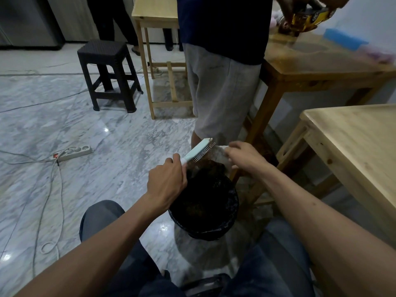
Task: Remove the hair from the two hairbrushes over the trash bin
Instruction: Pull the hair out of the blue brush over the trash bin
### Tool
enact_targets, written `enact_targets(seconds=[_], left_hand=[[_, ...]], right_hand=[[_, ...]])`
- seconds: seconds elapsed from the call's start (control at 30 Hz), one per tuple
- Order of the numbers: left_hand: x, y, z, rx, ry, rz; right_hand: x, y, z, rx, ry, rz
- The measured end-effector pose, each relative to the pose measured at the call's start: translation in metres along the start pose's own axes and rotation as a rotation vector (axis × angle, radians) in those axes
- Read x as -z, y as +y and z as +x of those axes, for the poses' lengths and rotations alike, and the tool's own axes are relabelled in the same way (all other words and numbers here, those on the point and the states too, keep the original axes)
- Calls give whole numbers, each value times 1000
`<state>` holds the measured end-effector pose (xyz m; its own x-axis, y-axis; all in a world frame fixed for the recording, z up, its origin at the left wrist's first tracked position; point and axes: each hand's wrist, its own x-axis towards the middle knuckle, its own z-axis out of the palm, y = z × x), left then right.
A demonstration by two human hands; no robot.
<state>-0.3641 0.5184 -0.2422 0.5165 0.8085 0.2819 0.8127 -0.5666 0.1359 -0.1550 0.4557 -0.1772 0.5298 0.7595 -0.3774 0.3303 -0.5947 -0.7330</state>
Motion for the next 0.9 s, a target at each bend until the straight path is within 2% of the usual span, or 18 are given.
enact_targets(seconds=[0.2,0.37,0.53,0.73,0.9], left_hand=[[2,9,-4,15,17,-102],[-5,4,-3,163,-104,-241],[-13,15,0,252,-266,-297],[-13,22,9,251,-277,-222],[-18,14,13,237,-291,-152]], right_hand=[[-18,9,-9,23,-255,104],[-23,17,-9,159,-160,16],[-17,10,-12,232,-148,-207],[-9,12,-13,215,-124,-328],[-2,10,-21,216,-136,-336]])
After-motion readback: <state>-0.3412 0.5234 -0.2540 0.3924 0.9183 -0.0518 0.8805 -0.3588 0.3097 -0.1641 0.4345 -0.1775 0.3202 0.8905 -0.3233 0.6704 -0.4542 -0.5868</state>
